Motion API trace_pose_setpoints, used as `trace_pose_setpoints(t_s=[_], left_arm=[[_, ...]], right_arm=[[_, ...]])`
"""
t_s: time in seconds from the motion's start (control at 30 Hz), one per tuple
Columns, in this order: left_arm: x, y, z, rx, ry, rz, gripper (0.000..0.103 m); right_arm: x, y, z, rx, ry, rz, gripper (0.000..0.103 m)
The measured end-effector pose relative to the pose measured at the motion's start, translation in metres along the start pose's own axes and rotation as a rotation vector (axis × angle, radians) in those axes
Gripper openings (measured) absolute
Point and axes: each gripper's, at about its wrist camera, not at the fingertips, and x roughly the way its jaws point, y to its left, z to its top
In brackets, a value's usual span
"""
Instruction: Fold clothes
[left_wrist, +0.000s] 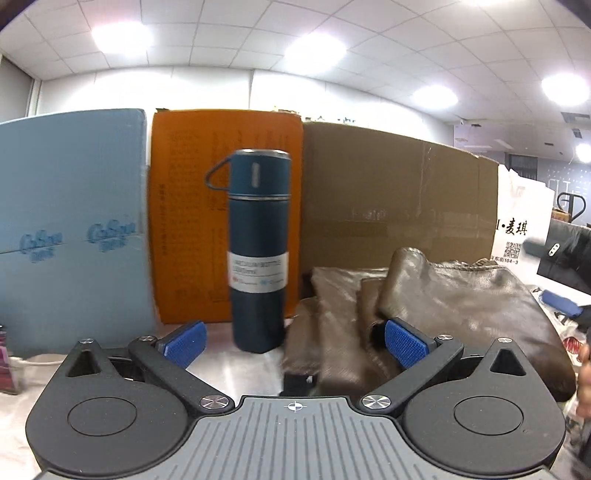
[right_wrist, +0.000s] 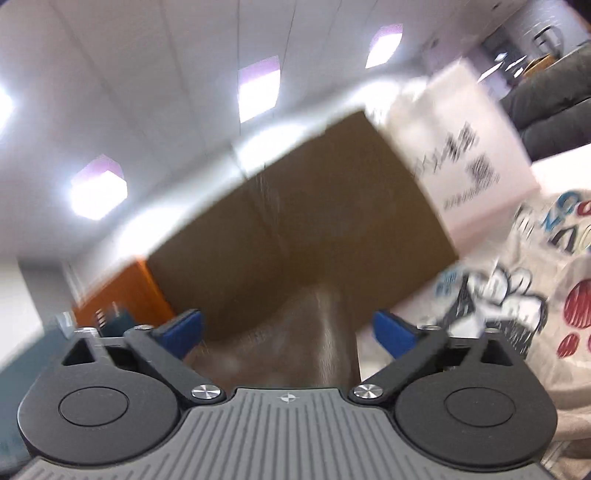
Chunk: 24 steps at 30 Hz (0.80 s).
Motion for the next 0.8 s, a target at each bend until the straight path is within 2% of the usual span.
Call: trace_pose_setpoints(t_s=[0.13,0.27,0.37,0.6,0.8], left_arm=[[-0.023,0.016,-0.003,-0.009,0.0,0.015,0.103],[-0.044,0.032,-0.004,-0.031,-0.011,0.022,0.103],[-0.059,0.044,-0.005,-0.043,-0.028,0.018,0.103],[-0.083,0.064,-0.01,-0.062,-0.09,-0.014,0.103],[-0.098,0.069,-0.019,-0.058,-0.173,-0.07,0.103]], right_arm=[[-0.015,0.004,-0.003,-0.049,-0.115,-0.065,0.103],[-0.022,0.015,-0.011,-0.106,-0.143,-0.077,0.103],[-0.029,0.029,-0.015,-0.148,-0.141,-0.074,0.103],[-0.069,0.087,-0.025,-0.139,-0.116,0.01,0.103],[-0.092,0.123,-0.059,-0.183,-0.031,-0.044,0.103]])
